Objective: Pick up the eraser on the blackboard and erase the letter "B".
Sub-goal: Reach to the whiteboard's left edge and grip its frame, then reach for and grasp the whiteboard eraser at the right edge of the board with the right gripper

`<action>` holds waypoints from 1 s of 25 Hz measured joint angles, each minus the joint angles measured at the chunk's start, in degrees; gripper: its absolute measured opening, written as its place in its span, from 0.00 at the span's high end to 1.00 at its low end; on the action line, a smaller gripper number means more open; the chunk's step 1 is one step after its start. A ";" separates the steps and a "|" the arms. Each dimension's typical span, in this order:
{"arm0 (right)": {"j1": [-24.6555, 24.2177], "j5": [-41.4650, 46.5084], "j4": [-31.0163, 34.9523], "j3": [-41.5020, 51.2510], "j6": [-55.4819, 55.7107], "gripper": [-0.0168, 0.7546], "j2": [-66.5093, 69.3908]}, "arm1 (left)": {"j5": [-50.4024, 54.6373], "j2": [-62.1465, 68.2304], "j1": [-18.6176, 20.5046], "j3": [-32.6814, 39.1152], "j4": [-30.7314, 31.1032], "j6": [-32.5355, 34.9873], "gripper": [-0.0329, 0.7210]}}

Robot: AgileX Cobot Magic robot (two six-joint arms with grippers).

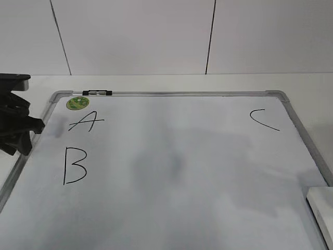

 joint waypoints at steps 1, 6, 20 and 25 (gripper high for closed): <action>0.00 0.00 0.00 0.00 0.00 0.22 0.00 | -0.12 0.44 0.00 0.00 -0.14 0.00 0.65; 0.00 0.00 0.00 0.00 0.00 0.22 0.00 | -0.99 2.18 0.00 -0.09 -0.65 0.00 0.65; 0.00 0.00 0.00 0.00 -0.11 0.22 0.09 | -0.86 2.30 0.00 -0.41 -1.09 -0.11 0.92; 0.00 0.00 0.00 0.00 -0.11 0.22 0.09 | -0.86 2.30 0.00 -0.41 -1.20 -0.34 0.93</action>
